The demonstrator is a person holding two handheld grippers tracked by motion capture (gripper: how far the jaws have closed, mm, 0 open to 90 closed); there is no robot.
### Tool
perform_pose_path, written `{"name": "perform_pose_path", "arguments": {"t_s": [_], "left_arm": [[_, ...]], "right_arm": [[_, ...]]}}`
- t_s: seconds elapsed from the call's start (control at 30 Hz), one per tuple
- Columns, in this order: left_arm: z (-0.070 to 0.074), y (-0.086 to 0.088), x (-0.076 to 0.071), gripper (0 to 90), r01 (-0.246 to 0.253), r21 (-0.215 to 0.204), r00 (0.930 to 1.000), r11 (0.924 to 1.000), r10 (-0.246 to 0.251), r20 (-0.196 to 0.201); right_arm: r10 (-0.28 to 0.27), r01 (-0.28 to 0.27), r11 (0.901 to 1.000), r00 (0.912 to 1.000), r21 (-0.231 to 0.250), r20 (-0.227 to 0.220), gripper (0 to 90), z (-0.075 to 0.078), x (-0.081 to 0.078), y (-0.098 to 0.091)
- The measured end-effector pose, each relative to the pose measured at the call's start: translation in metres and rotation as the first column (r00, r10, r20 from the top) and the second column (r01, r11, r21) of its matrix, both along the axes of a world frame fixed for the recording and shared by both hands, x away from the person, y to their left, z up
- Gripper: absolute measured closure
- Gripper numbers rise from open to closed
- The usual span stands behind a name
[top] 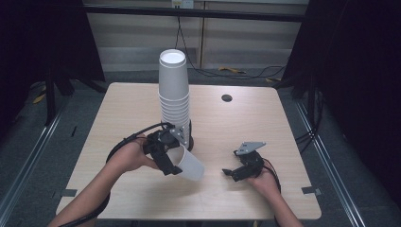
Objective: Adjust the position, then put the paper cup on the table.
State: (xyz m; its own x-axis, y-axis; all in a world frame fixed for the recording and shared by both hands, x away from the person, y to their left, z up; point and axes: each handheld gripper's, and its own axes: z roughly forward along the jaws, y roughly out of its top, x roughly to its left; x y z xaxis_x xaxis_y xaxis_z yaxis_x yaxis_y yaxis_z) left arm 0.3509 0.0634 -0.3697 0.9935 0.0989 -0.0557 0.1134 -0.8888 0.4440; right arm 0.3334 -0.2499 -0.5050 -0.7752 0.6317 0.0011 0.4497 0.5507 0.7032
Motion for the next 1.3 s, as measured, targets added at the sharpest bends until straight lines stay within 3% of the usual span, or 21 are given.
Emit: {"name": "perform_pose_path", "arguments": {"t_s": [0.27, 0.77, 1.3], "left_arm": [[-0.001, 0.0, 0.001, 13.2, 0.002, 0.019, 0.9999, 0.9998, -0.002, -0.01], [-0.002, -0.005, -0.002, 11.8, 0.012, 0.084, 0.9994, 0.9964, -0.015, 0.03], [-0.009, -0.011, -0.005, 8.2, 0.033, 0.06, 0.9985, 0.9976, -0.035, 0.041]], "right_arm": [[-0.001, 0.001, 1.0, 1.0, 0.0, 0.0, 9.4, 0.0, 0.0, 0.0], [-0.001, 0.001, 1.0, 1.0, 0.0, 0.0, 9.5, 0.0, 0.0, 0.0], [-0.002, 0.002, 1.0, 1.0, 0.001, 0.0, 9.5, 0.0, 0.0, 0.0]]}}
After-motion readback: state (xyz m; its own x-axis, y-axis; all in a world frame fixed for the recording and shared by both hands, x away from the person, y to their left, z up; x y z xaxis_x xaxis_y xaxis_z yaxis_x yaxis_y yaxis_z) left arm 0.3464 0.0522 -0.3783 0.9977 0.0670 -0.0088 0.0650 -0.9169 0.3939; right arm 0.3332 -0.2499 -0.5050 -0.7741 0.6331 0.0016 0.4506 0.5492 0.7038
